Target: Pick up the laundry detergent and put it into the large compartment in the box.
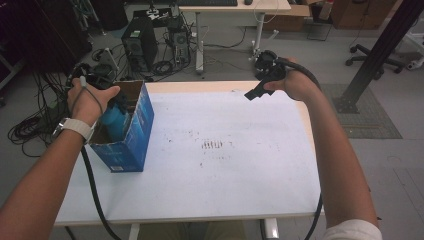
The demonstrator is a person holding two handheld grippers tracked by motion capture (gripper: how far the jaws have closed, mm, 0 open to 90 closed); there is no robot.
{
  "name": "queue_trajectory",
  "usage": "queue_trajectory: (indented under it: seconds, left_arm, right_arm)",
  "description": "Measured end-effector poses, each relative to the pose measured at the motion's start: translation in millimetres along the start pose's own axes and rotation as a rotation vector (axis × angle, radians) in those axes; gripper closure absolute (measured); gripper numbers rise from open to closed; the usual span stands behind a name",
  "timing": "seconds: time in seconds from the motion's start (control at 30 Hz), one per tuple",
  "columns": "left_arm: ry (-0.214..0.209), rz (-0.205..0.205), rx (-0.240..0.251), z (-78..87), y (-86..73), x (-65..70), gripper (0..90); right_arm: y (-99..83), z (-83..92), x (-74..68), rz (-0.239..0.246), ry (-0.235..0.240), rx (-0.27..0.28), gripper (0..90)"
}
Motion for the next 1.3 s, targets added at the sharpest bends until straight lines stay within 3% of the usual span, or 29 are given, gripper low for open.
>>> queue_trajectory:
  seconds: [0.57,1.3]
  left_arm:
    - [0.009,-0.009,-0.011,-25.2,-2.1,-0.4,37.3]
    - [0.012,-0.007,-0.014,-42.9,-4.8,-6.0,37.3]
  right_arm:
    - [-6.2,-1.6,0.6,-0.015,0.0,-0.002,9.0]
    - [-9.4,-5.1,1.6,-0.021,0.004,-0.006,9.0]
Point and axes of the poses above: each handheld gripper's, and its own axes: z roughly backward along the jaws, y roughly out of its top, x roughly to its right, the point moved 5 cm from there along -z, roughly forward along the jaws, and after that the axes turned 14 degrees about z, right-handed, at the moved point
